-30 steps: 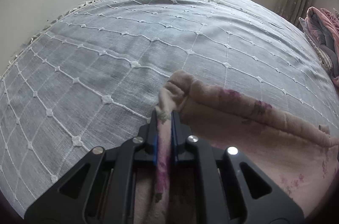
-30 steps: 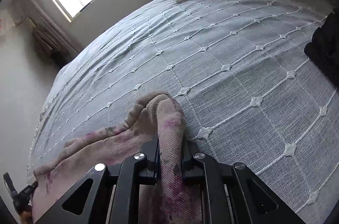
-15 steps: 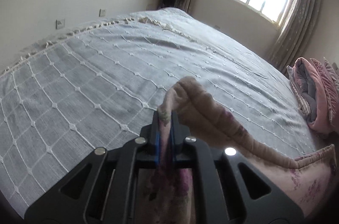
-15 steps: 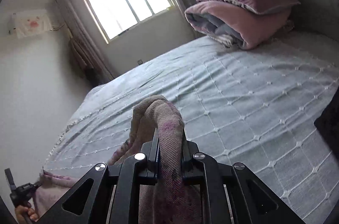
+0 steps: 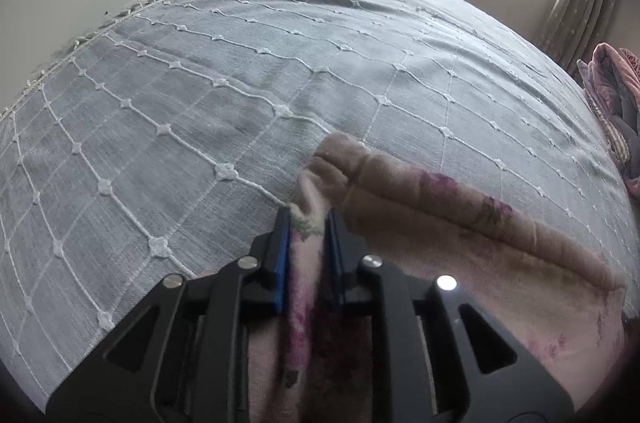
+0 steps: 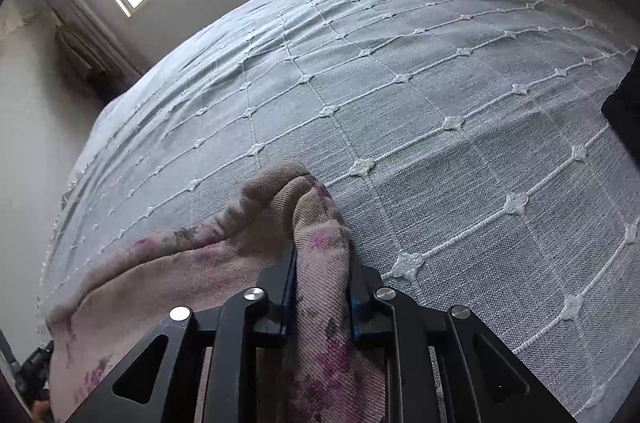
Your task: Fold large clothes
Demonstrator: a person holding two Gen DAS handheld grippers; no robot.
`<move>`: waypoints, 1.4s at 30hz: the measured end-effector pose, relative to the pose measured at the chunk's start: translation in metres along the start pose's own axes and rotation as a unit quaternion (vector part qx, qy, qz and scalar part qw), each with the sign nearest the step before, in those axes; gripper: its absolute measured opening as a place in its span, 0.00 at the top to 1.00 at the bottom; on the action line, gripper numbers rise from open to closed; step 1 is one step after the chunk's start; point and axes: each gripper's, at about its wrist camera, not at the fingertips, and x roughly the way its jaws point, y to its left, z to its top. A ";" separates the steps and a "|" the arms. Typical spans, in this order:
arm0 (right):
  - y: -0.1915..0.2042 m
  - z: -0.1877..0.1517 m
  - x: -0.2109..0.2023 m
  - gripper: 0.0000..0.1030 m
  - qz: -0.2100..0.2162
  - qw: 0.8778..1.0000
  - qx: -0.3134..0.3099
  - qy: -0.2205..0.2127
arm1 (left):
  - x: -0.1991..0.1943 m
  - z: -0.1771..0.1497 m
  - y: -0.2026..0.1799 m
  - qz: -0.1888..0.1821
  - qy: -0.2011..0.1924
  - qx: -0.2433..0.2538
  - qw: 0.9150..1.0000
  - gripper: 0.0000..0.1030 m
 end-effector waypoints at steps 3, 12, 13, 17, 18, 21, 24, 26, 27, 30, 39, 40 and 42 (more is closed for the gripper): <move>-0.002 0.006 -0.001 0.36 -0.003 0.999 0.011 0.031 | -0.016 0.010 0.009 -0.024 0.021 0.000 0.999 0.74; -0.010 -0.041 -0.147 0.25 0.034 0.998 -0.021 -0.044 | -0.165 -0.040 0.037 -0.108 -0.044 0.056 0.992 0.52; -0.007 -0.056 -0.156 0.25 0.032 0.998 -0.034 -0.037 | -0.179 -0.058 0.032 -0.126 -0.046 0.077 0.988 0.47; 0.016 -0.113 -0.171 0.25 0.044 0.996 -0.084 -0.003 | -0.193 -0.112 0.013 -0.137 -0.035 0.132 0.981 0.41; 0.023 -0.125 -0.173 0.25 0.052 0.994 -0.098 0.002 | -0.190 -0.120 0.009 -0.136 -0.027 0.135 0.981 0.41; 0.053 -0.156 -0.182 0.25 0.063 0.987 -0.148 -0.005 | -0.178 -0.133 -0.005 -0.149 0.009 0.128 0.981 0.41; 0.087 -0.185 -0.177 0.25 0.058 0.976 -0.211 -0.005 | -0.183 -0.147 -0.033 -0.158 -0.013 0.161 0.974 0.41; 0.100 -0.199 -0.165 0.23 0.030 0.969 -0.244 -0.007 | -0.170 -0.163 -0.052 -0.115 -0.009 0.191 0.975 0.41; 0.100 -0.202 -0.158 0.20 0.016 0.967 -0.253 -0.008 | -0.157 -0.170 -0.052 -0.106 0.004 0.177 0.979 0.39; 0.099 -0.205 -0.136 0.09 -0.012 0.962 -0.273 0.017 | -0.145 -0.173 -0.049 -0.097 0.011 0.154 0.983 0.39; 0.090 -0.204 -0.119 0.04 0.000 0.964 -0.264 0.019 | -0.161 -0.170 -0.048 -0.096 -0.007 0.157 0.983 0.40; 0.088 -0.201 -0.122 0.04 0.008 0.966 -0.259 0.017 | -0.171 -0.168 -0.051 -0.093 -0.006 0.162 0.982 0.40; 0.081 -0.195 -0.137 0.05 0.026 0.970 -0.240 0.009 | -0.192 -0.167 -0.057 -0.097 -0.010 0.186 0.978 0.40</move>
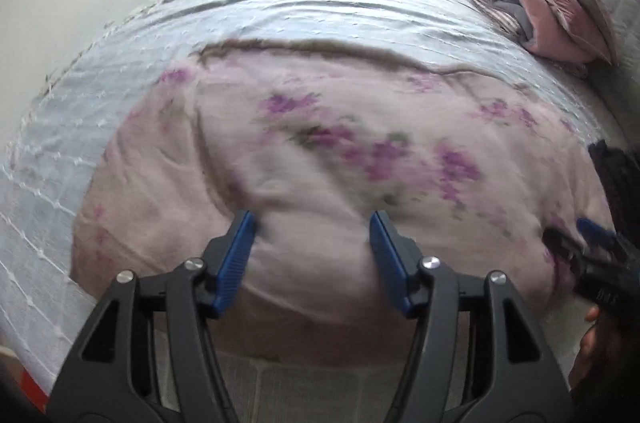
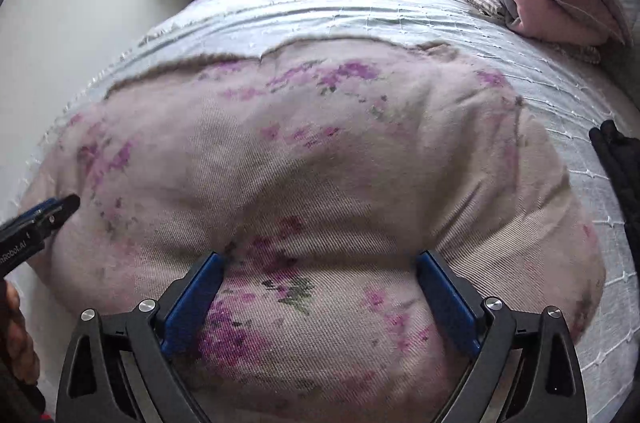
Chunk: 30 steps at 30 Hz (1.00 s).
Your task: Fold large clothes
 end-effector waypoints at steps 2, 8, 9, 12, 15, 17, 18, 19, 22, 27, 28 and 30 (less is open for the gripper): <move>-0.013 0.003 -0.025 0.05 -0.016 0.999 0.039 -0.025 | -0.018 0.005 -0.021 -0.017 -0.021 0.030 0.999 0.40; -0.046 0.004 -0.047 0.05 -0.037 0.993 0.099 -0.050 | 0.030 0.018 -0.070 -0.040 0.032 0.058 0.997 0.40; -0.048 0.003 -0.043 0.05 -0.033 0.993 0.103 -0.041 | 0.046 0.015 -0.070 -0.044 0.044 0.046 0.997 0.36; -0.047 0.001 -0.029 0.05 -0.033 0.995 0.095 -0.010 | 0.061 0.006 -0.067 -0.045 0.033 0.018 0.998 0.34; -0.040 -0.001 -0.020 0.04 -0.053 0.997 0.063 0.010 | 0.059 0.010 -0.073 -0.027 0.041 0.030 0.998 0.34; -0.039 -0.001 -0.020 0.04 -0.059 0.996 0.058 0.013 | 0.054 0.026 -0.072 -0.029 0.049 0.017 0.998 0.36; -0.041 0.000 -0.021 0.04 -0.055 0.996 0.062 0.012 | 0.051 0.036 -0.073 -0.028 0.042 0.017 0.999 0.37; -0.044 0.000 -0.023 0.04 -0.048 0.996 0.070 0.011 | 0.050 0.048 -0.077 -0.023 0.033 0.025 0.999 0.37; -0.052 0.001 -0.028 0.04 -0.030 0.996 0.090 0.006 | 0.068 0.081 -0.082 -0.020 0.045 0.033 0.998 0.37; -0.051 -0.001 -0.031 0.04 -0.026 0.996 0.087 0.008 | 0.146 0.118 -0.083 0.017 0.117 0.013 0.993 0.35; -0.050 -0.001 -0.030 0.04 -0.026 0.996 0.087 0.009 | 0.157 0.119 -0.080 0.021 0.121 0.002 0.992 0.33; -0.051 -0.003 -0.028 0.04 -0.023 0.996 0.090 0.012 | 0.172 0.116 -0.074 0.017 0.121 -0.028 0.992 0.32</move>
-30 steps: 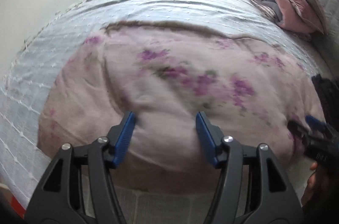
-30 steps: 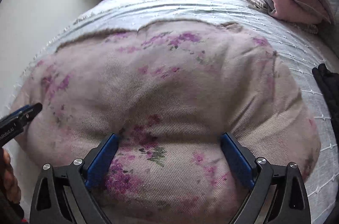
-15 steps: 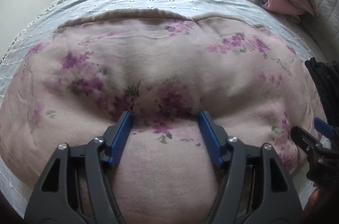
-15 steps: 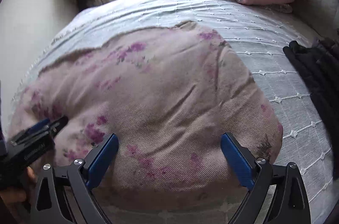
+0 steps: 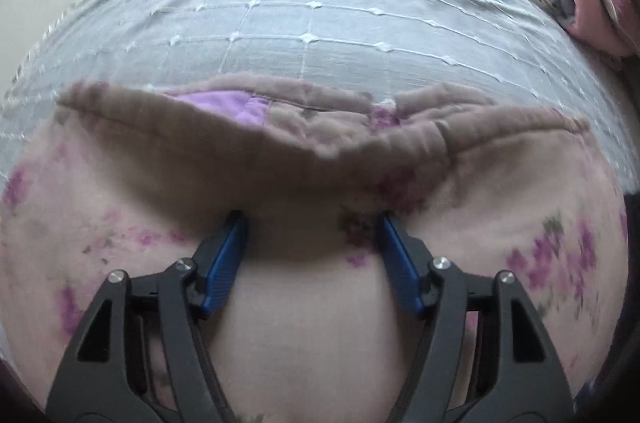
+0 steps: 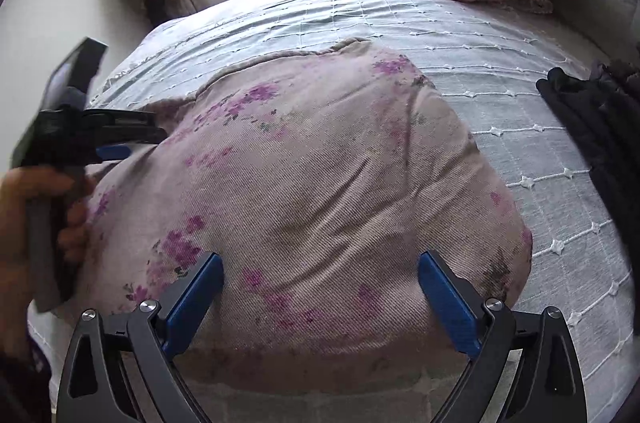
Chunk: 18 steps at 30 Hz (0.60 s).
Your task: Fold large clothes
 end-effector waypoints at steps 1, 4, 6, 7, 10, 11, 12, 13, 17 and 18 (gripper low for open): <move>0.000 0.000 0.002 0.04 0.000 1.000 0.001 0.003 | 0.001 -0.003 0.001 0.001 -0.009 -0.002 1.000 0.32; 0.001 0.000 0.005 0.04 -0.005 1.000 -0.005 0.009 | 0.000 -0.005 0.001 0.000 -0.018 0.001 1.000 0.32; 0.002 0.000 0.004 0.04 -0.005 1.000 -0.005 0.010 | -0.002 -0.002 0.004 -0.012 -0.013 -0.004 1.000 0.32; 0.001 0.000 0.004 0.04 -0.005 1.000 -0.004 0.011 | -0.006 -0.002 0.008 -0.021 -0.012 -0.010 1.000 0.32; -0.001 0.000 0.004 0.04 0.003 1.000 0.000 0.010 | -0.037 -0.010 0.033 -0.058 -0.028 -0.050 0.997 0.33; -0.003 0.000 0.003 0.04 0.007 1.000 0.003 0.008 | -0.050 -0.018 0.042 -0.078 -0.035 -0.061 0.994 0.33; -0.005 0.000 0.002 0.04 0.011 1.000 0.005 0.005 | -0.061 -0.027 0.054 -0.097 -0.043 -0.072 0.992 0.33; -0.007 0.001 0.000 0.04 0.013 1.000 0.009 0.002 | -0.076 -0.040 0.070 -0.119 -0.053 -0.084 0.988 0.33; -0.016 0.005 -0.011 0.04 0.024 0.999 0.033 -0.015 | -0.113 -0.086 0.141 -0.125 -0.080 -0.135 0.980 0.33; -0.019 0.006 -0.015 0.04 0.023 0.999 0.038 -0.020 | -0.118 -0.098 0.162 -0.119 -0.087 -0.156 0.977 0.31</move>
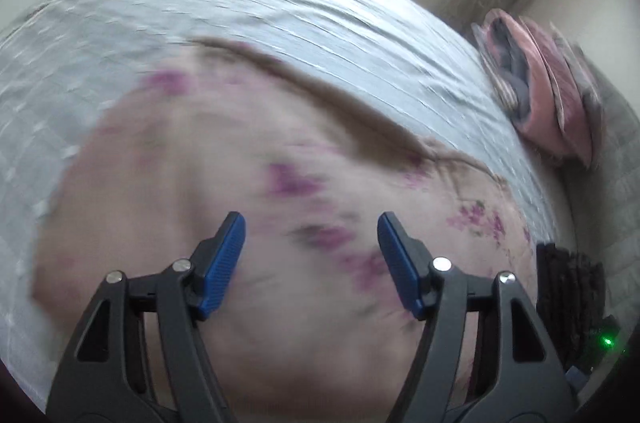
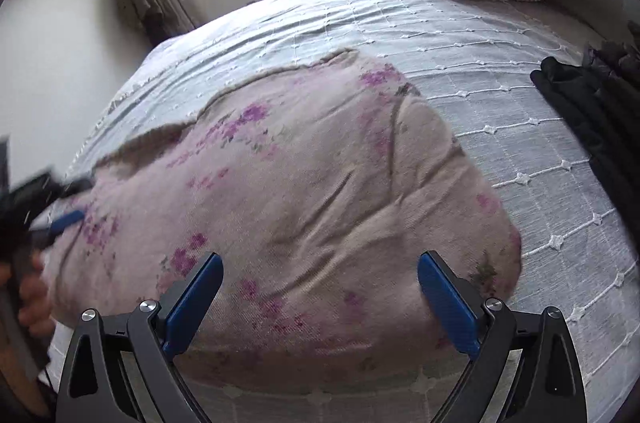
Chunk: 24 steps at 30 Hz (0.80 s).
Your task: Fold large clothes
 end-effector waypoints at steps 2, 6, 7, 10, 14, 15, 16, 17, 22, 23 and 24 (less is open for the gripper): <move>-0.009 0.002 -0.008 0.04 -0.012 1.000 0.013 -0.012 | -0.016 -0.007 0.043 0.008 -0.002 -0.038 0.999 0.31; -0.036 0.005 -0.018 0.04 -0.038 0.998 0.053 -0.021 | -0.022 -0.024 0.108 0.045 -0.023 -0.070 0.996 0.31; -0.044 0.005 -0.016 0.04 -0.041 0.997 0.068 -0.014 | -0.013 -0.027 0.116 0.058 -0.005 -0.064 0.996 0.30; -0.059 0.000 0.004 0.04 -0.028 0.994 0.105 0.023 | -0.002 -0.034 0.133 0.017 0.002 -0.085 0.996 0.29; -0.059 -0.004 0.034 0.01 -0.052 0.992 0.099 0.055 | -0.003 -0.031 0.121 0.040 -0.002 -0.056 0.998 0.29; -0.061 -0.003 0.034 0.01 -0.049 0.992 0.106 0.054 | -0.003 -0.031 0.122 0.036 0.003 -0.061 0.998 0.29; -0.065 -0.003 0.033 0.01 -0.043 0.991 0.114 0.055 | -0.005 -0.031 0.124 0.028 0.004 -0.065 0.997 0.29; -0.071 -0.003 0.031 0.02 -0.038 0.990 0.125 0.055 | -0.011 -0.032 0.131 0.016 0.007 -0.070 0.997 0.29; -0.112 -0.006 0.006 0.02 -0.015 0.976 0.214 0.037 | -0.032 -0.041 0.152 -0.003 0.020 -0.094 0.995 0.25; -0.121 -0.009 0.003 0.02 0.008 0.970 0.241 0.032 | -0.033 -0.042 0.155 -0.011 0.021 -0.097 0.995 0.25; -0.130 -0.011 0.002 0.02 0.042 0.962 0.267 0.032 | -0.033 -0.044 0.159 -0.020 0.026 -0.102 0.994 0.25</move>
